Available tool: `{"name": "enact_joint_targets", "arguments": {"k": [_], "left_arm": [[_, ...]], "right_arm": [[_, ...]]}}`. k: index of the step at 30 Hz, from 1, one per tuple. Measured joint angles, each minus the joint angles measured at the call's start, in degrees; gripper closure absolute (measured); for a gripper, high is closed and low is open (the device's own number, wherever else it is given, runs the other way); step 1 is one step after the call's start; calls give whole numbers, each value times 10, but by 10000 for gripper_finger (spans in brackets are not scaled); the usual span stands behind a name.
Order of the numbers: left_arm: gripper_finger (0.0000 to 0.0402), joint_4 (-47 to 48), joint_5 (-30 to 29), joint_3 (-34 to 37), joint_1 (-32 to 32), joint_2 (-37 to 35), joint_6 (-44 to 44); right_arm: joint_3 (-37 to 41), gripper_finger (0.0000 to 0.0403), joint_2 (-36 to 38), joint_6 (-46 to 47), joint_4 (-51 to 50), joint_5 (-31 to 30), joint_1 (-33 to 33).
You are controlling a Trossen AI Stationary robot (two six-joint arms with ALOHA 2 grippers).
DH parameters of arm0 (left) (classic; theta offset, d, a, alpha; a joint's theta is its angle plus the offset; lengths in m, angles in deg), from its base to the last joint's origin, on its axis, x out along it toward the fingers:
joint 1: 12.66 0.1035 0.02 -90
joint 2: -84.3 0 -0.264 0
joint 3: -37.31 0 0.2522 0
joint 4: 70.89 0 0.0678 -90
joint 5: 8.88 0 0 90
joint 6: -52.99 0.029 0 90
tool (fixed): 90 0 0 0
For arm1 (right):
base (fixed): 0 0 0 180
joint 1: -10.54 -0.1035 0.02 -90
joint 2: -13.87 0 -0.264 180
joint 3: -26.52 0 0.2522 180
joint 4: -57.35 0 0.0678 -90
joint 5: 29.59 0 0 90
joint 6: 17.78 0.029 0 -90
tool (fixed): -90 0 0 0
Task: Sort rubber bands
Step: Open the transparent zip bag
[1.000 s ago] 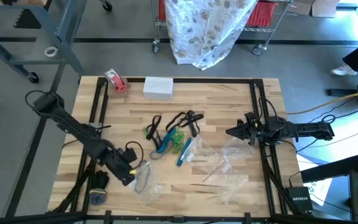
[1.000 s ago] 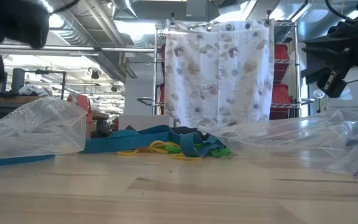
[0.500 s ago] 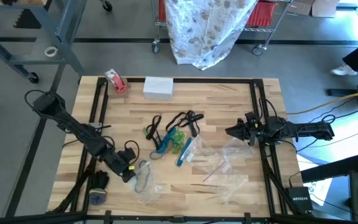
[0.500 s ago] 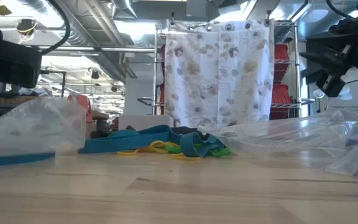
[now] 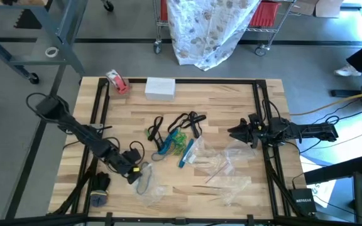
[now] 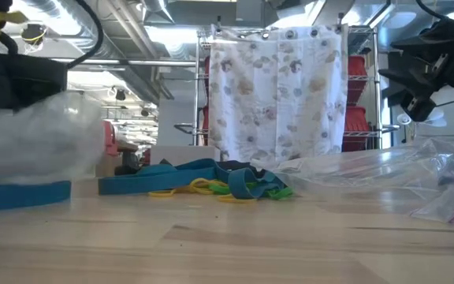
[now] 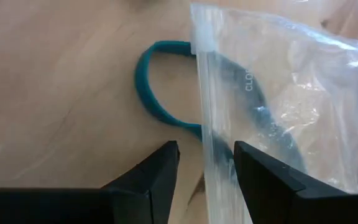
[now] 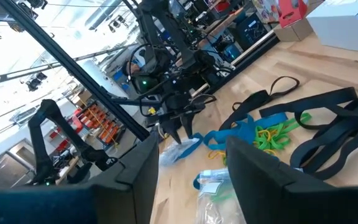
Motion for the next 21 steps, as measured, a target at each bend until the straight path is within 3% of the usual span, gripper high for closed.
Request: {"name": "enact_joint_targets", "arguments": {"k": [7, 21], "left_arm": [[257, -66, 10, 1, 1, 12, 26], [395, -85, 31, -6, 6, 39, 62]], "right_arm": [[0, 224, 0, -19, 0, 1, 0], [0, 224, 0, -27, 2, -9, 0]]}}
